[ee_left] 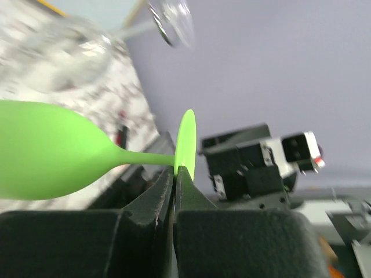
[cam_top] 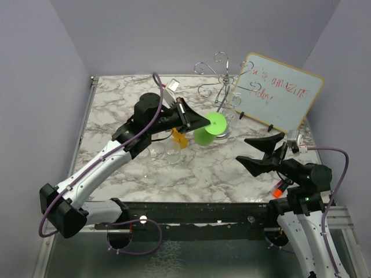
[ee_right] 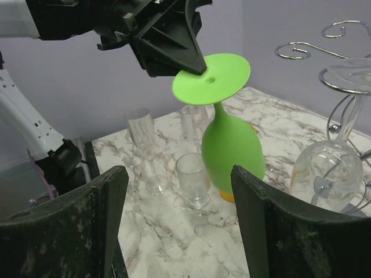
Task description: Place the wine glass upside down on the wine glass rack
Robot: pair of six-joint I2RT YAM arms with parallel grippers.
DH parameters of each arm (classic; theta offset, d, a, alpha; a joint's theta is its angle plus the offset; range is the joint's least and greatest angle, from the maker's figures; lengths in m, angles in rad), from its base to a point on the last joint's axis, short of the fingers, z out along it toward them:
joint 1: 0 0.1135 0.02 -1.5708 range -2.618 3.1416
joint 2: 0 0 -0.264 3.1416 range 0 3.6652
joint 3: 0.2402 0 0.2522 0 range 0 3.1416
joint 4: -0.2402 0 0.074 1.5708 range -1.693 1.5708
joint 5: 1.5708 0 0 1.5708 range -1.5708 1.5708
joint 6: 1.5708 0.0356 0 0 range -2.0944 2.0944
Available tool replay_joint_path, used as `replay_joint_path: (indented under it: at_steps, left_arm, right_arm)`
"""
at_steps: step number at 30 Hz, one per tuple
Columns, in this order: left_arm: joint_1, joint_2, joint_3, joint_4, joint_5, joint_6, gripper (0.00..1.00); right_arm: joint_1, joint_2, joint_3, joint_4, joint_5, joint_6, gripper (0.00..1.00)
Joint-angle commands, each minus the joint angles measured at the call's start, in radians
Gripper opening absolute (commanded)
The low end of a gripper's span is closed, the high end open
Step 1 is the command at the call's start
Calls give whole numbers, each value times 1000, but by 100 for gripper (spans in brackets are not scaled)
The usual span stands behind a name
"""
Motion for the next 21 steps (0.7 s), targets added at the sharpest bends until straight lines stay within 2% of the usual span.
replay_joint_path:
  at_steps: [1, 3, 6, 14, 17, 21]
  left_arm:
    - [101, -108, 5, -182, -187, 169, 0]
    - [145, -139, 35, -257, -292, 239, 0]
    - [210, -167, 77, -300, -377, 321, 0]
    - [276, -75, 253, -279, -470, 417, 0]
    - [300, -10, 321, -265, -452, 413, 0]
    - [316, 70, 396, -246, -356, 390, 0]
  right_arm:
    - [4, -49, 35, -76, 2, 55, 76]
    - [3, -61, 45, -107, 43, 80, 77]
    - [3, -73, 69, -165, 116, 121, 77]
    - [4, -46, 205, -485, 395, 228, 76]
    - [4, -13, 250, -550, 424, 259, 76]
    - [3, -33, 265, -558, 445, 298, 75]
